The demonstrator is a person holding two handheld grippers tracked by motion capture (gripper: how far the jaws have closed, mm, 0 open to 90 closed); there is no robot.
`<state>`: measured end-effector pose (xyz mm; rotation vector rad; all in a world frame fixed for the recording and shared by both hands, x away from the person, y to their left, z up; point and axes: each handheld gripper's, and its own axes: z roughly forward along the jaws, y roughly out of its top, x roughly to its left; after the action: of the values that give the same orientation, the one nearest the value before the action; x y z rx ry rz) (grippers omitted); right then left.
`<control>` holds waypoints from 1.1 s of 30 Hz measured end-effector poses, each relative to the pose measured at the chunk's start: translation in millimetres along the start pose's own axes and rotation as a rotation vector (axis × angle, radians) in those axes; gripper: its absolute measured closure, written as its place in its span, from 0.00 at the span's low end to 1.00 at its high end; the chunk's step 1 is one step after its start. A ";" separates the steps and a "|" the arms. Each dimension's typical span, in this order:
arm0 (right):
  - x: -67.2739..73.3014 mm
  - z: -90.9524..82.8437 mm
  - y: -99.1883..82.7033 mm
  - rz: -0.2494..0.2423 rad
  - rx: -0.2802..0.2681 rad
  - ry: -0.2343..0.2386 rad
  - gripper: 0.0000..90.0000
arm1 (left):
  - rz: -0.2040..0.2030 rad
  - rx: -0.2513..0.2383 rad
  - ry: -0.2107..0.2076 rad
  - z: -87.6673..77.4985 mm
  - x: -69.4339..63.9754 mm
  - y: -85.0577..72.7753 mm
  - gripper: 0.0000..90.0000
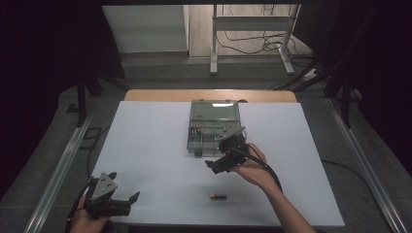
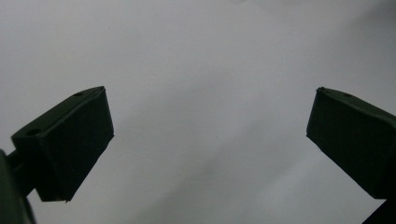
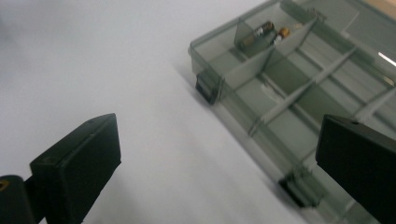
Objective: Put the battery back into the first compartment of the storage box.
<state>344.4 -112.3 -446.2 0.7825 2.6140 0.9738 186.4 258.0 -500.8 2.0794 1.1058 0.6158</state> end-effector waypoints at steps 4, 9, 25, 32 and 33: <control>5.3 -4.0 -9.6 -0.020 0.045 -0.026 0.00 | -0.002 -0.002 -0.001 -0.3 0.3 -0.2 0.01; 9.0 -9.4 -21.9 -0.012 0.062 -0.014 0.00 | -0.003 -0.003 0.000 -0.5 0.4 -0.2 0.01; 31.0 -16.0 -55.9 -0.028 0.110 -0.004 0.18 | -0.006 -0.003 -0.004 -0.4 0.6 -0.2 0.01; 42.6 -13.3 -67.0 -0.049 0.141 0.038 0.34 | -0.015 -0.006 -0.009 -0.6 1.9 -0.4 0.01; 43.7 -12.8 -67.8 -0.053 0.146 0.043 0.36 | -0.013 -0.005 -0.009 -0.5 1.7 -0.3 0.01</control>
<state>276.2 -137.5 -483.3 0.7289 2.7530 0.8016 186.8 259.7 -500.6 2.0668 1.1108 0.6019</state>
